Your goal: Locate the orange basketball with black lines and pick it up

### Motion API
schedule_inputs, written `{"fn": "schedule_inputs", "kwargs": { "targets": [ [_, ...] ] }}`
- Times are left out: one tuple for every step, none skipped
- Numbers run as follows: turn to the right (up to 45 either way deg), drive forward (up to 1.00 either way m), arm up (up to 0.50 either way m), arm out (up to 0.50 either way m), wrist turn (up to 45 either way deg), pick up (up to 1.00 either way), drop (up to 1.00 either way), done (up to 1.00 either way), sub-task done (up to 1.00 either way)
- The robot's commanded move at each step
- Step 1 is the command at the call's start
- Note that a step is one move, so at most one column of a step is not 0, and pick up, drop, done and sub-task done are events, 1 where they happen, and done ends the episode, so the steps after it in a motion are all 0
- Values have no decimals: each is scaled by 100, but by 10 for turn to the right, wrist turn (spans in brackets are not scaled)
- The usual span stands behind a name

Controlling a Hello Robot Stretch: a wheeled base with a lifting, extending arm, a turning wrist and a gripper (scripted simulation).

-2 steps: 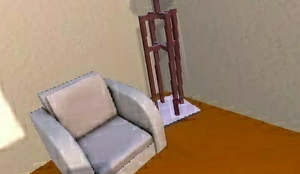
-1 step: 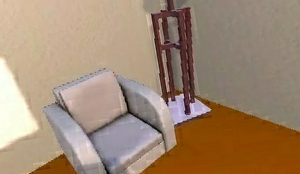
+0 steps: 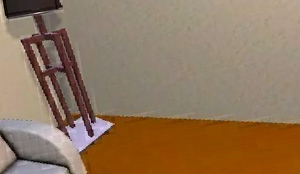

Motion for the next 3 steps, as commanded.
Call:
{"fn": "schedule_inputs", "kwargs": {
  "targets": [
    [0, 15, 0, 0, 0, 0, 0, 0, 0],
    [-120, 0, 0, 0, 0, 0, 0, 0, 0],
    [-30, 0, 0, 0, 0, 0, 0, 0, 0]
  ]
}}
